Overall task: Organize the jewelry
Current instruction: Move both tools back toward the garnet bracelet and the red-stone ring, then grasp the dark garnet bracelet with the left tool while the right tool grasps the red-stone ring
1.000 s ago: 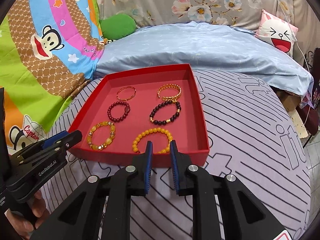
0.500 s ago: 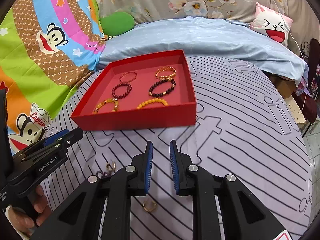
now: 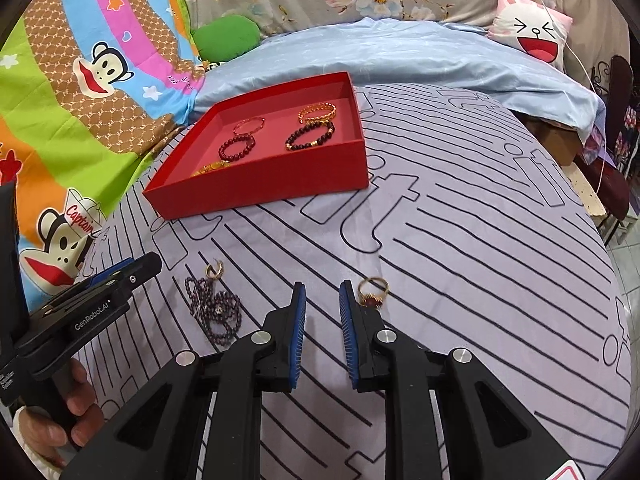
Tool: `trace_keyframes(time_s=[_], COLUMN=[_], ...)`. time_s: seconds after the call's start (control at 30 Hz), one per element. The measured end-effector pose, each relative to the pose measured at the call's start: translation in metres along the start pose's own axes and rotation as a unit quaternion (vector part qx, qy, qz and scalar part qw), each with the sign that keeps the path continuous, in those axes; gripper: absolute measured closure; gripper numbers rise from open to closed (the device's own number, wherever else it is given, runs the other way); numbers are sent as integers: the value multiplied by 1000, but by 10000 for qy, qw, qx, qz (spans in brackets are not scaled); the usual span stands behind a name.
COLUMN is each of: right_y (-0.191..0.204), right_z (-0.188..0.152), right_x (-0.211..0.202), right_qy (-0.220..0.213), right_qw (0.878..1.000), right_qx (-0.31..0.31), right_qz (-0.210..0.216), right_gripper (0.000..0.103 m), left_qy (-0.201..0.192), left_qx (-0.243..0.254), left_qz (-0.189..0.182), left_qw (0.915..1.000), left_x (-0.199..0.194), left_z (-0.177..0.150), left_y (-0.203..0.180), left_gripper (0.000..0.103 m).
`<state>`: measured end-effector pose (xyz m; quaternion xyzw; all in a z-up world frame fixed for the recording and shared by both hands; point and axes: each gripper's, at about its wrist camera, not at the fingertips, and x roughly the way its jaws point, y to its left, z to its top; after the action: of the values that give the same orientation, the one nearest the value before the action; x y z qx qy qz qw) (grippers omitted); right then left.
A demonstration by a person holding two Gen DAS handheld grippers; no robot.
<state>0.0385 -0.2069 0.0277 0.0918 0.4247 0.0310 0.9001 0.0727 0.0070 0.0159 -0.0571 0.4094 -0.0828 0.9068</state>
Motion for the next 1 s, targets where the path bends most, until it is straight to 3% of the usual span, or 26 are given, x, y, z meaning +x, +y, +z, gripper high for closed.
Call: trace_keyframes(time_s=[0.73,0.87,1.0], right_y=[-11,-8,-5], right_z=[-43,-46,-47], right_x=[0,-1,-1], right_qy=[171,99,63], right_qw=[9996,9995,9992], right_qx=[9,-99,-186], right_qz=[-222,-299,-351], right_gripper=[85,85,83], left_qy=[180,169,150], left_qx=[46,54,103], left_qz=[-75,-131,-190], left_qw=[9998,9998,9997], left_x=[-6,-7,-7], left_z=[-32,-34,-32], left_y=[-14,-18,-26], left_gripper=[63,52,50])
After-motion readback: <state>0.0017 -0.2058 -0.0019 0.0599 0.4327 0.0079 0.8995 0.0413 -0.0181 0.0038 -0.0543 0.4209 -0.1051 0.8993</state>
